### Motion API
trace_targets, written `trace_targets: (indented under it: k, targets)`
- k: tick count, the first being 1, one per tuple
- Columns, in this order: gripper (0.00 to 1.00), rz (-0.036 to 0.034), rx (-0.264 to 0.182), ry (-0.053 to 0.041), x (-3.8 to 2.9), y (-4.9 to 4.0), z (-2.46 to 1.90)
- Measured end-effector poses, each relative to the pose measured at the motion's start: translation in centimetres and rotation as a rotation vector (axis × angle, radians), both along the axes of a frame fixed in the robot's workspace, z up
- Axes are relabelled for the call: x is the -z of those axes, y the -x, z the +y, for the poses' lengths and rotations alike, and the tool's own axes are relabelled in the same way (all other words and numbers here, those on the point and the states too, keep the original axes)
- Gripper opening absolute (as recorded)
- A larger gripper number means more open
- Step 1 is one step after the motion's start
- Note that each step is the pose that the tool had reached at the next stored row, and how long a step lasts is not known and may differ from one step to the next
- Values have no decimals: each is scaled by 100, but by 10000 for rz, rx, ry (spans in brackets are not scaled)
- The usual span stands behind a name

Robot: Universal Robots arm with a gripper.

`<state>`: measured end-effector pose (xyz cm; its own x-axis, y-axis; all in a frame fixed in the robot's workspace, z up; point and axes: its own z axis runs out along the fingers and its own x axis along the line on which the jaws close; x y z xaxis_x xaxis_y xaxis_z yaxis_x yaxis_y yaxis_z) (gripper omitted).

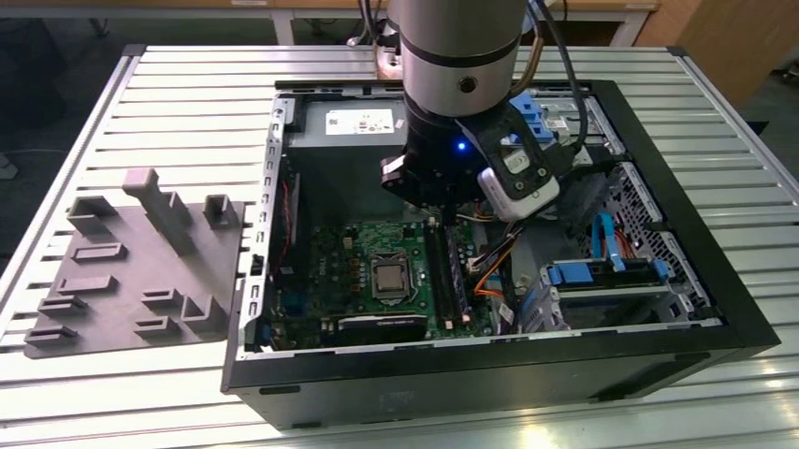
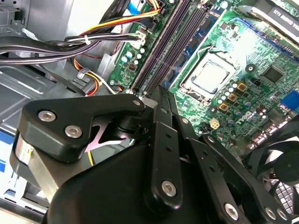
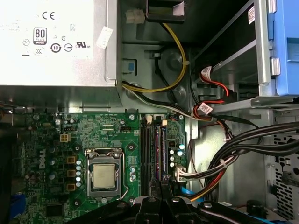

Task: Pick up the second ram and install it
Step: 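Insert the second ram into the second slot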

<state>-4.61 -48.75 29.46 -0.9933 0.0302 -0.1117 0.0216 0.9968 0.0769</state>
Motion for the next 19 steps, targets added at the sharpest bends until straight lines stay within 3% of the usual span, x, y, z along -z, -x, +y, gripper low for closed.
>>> trace_targets:
  k: [19]
  targets:
    - [12,0,0,0,66,0,0]
